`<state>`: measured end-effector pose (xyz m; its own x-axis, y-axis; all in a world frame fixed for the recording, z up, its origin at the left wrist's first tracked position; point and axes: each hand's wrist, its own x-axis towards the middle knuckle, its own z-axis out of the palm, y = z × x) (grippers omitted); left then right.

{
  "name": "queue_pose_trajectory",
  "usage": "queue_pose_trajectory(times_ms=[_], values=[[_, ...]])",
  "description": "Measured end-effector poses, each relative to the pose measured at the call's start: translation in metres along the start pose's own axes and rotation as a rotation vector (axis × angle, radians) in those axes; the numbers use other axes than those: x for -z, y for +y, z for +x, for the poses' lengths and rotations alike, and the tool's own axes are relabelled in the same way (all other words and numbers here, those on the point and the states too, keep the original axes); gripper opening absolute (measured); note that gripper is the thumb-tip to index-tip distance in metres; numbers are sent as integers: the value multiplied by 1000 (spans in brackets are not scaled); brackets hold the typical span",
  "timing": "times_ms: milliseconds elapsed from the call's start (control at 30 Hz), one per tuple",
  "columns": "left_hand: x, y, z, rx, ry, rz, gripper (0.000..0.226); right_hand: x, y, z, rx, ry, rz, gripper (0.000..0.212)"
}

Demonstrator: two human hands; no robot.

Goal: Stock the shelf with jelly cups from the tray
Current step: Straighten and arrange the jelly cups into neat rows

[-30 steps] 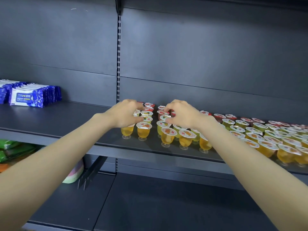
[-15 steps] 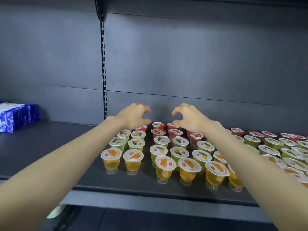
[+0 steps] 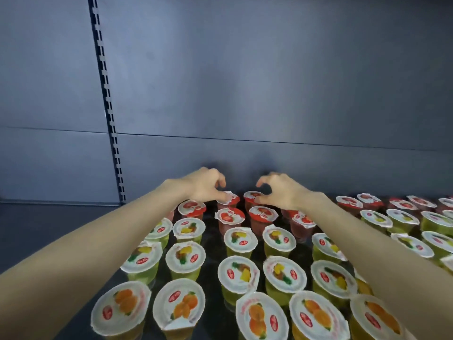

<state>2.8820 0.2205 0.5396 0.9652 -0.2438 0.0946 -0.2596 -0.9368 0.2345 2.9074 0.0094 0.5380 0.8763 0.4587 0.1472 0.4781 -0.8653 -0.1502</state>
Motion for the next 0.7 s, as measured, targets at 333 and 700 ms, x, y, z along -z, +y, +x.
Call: queue_pose_trajectory(times_ms=[333, 700], values=[[-4, 2, 19, 11, -81, -49, 44, -4, 7, 25, 79, -111, 121, 41], [-7, -10, 27, -13, -40, -21, 33, -15, 7, 37, 106, -41, 166, 38]])
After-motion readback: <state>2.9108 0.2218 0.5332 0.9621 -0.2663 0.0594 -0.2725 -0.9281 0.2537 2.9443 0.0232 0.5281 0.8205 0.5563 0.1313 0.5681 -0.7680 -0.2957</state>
